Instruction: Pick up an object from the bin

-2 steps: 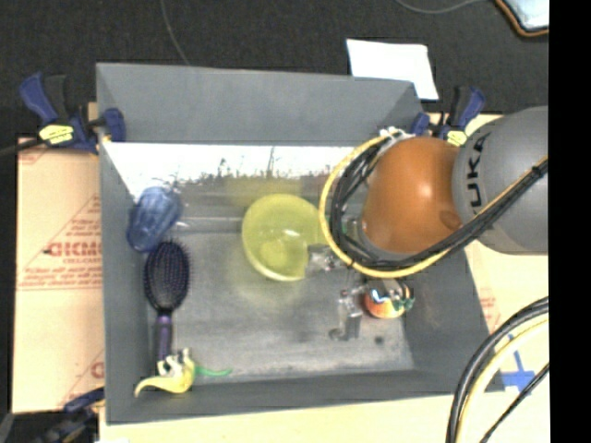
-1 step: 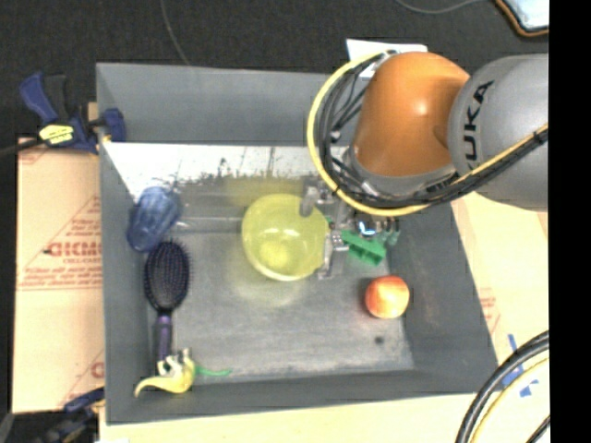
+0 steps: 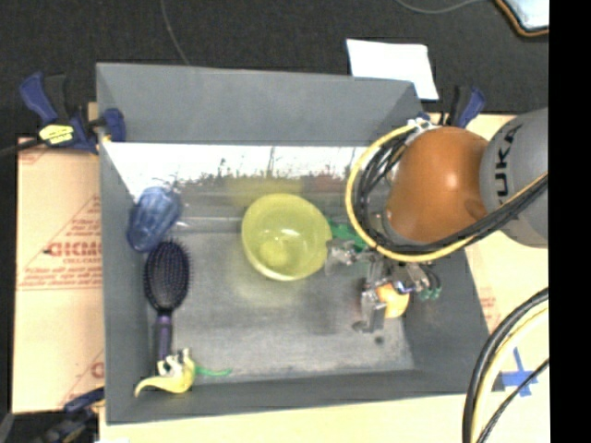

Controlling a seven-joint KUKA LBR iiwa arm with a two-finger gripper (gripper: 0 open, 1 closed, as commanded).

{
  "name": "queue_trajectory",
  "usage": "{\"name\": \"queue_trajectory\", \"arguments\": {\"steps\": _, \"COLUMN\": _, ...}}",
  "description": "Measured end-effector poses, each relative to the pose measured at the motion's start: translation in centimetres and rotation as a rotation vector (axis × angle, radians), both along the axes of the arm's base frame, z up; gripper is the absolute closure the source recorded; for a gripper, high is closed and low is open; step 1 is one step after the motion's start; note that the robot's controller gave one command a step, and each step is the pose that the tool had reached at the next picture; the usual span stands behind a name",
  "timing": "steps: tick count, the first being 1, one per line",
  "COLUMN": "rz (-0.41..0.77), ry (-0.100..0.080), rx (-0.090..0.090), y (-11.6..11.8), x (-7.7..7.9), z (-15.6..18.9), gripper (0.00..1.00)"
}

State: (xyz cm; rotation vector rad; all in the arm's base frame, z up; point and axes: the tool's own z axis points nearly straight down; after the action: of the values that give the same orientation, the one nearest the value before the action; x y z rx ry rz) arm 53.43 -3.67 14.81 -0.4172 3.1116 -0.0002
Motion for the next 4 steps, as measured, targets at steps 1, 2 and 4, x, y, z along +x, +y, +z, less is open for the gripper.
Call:
{"name": "queue_trajectory", "arguments": {"steps": 1, "rz": -0.197, "ry": -0.011, "rx": 0.004, "y": 5.8, "x": 1.5, "z": -0.9, "gripper": 0.00}}
{"name": "queue_trajectory", "arguments": {"steps": 2, "rz": 0.187, "ry": -0.007, "rx": 0.000, "y": -1.9, "x": 0.4, "z": -0.7, "gripper": 0.00}}
{"name": "queue_trajectory", "arguments": {"steps": 4, "rz": -0.049, "ry": -0.018, "rx": 0.009, "y": 3.1, "x": 2.2, "z": -1.5, "gripper": 0.00}}
